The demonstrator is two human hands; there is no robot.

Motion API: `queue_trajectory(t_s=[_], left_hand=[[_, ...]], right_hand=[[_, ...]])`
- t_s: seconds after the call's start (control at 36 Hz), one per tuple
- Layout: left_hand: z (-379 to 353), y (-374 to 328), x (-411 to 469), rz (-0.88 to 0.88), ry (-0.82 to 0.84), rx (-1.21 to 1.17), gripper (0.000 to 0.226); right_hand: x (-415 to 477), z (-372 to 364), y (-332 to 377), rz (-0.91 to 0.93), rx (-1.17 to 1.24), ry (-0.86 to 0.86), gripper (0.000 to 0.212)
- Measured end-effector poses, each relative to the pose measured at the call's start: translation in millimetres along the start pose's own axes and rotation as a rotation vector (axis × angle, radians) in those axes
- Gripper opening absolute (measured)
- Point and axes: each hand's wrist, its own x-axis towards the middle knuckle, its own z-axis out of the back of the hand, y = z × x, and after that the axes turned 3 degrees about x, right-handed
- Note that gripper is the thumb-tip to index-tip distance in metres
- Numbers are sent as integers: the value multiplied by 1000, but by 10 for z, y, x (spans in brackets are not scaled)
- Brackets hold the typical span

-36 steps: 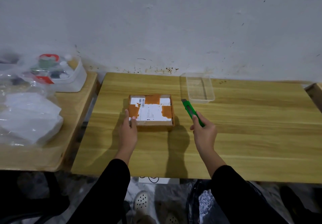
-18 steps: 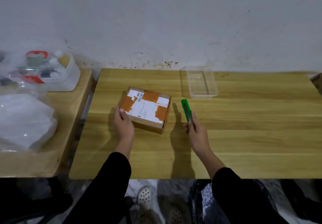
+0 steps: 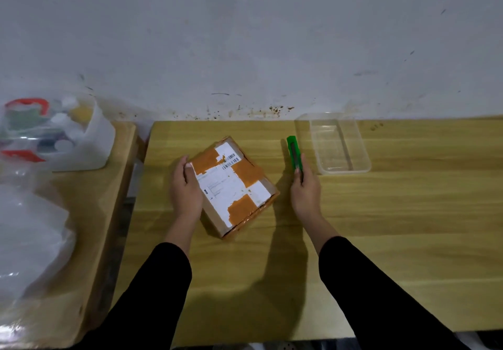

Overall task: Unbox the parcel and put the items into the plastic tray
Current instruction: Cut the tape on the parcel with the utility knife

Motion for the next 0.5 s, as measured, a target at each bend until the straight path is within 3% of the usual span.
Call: queue_trajectory(t_s=[0.5], left_hand=[[-33, -42, 343, -96, 210, -9, 34]], right_hand=[[640, -509, 160, -59, -254, -110, 44]])
